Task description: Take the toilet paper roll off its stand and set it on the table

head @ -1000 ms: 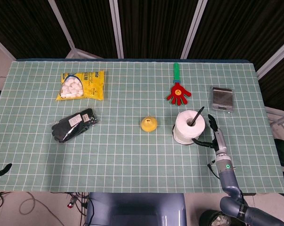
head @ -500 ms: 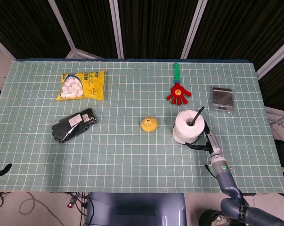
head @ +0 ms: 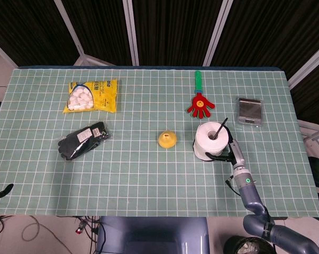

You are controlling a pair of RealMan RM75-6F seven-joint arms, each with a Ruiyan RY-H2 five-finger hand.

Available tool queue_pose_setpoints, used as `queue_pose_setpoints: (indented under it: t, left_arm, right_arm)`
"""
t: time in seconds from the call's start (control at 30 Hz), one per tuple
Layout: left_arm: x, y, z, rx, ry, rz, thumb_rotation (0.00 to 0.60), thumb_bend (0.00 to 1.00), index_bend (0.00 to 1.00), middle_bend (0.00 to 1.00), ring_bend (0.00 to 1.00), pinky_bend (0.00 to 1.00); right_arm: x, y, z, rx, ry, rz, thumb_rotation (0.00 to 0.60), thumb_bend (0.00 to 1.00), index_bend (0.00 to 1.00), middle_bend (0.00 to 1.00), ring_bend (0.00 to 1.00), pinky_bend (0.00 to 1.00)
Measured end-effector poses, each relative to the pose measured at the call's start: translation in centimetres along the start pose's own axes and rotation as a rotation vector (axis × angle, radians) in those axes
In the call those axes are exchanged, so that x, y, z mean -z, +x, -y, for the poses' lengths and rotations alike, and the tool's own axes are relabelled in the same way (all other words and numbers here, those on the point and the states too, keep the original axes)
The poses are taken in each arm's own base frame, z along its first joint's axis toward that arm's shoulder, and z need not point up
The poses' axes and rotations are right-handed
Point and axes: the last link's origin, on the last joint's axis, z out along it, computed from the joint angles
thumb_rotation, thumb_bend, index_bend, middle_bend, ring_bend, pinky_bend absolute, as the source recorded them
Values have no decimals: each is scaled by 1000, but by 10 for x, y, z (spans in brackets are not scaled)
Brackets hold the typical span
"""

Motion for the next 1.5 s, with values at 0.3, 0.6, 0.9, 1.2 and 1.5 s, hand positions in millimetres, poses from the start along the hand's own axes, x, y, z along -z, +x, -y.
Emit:
queue_pose_setpoints:
  t: [0.3, 0.6, 0.9, 1.2, 1.5]
  left_arm:
    - [1, 0, 0, 1, -1, 2, 600, 100, 121, 0, 0, 0]
    - [1, 0, -1, 1, -1, 5, 600, 101, 121, 0, 0, 0]
    - [0, -1, -1, -1, -1, 6, 600, 101, 121, 0, 0, 0]
    - [1, -1, -2, -2, -2, 10, 600, 101, 121, 0, 0, 0]
    - [2, -2, -4, -4, -5, 10, 600, 101, 121, 0, 0, 0]
  right_arm:
    - [-7, 1, -3, 16, -31, -24, 600, 40, 38, 91, 74, 0]
    - [-6, 4, -1, 2, -20, -67, 600, 40, 307, 329, 276, 11]
    - [-1, 13, 17, -27, 49, -105, 600, 40, 350, 338, 283, 13]
    - [8, 45, 62, 8, 132, -98, 600, 40, 351, 338, 283, 13]
    - [30, 102, 139, 108, 210, -104, 600, 40, 350, 338, 283, 13]
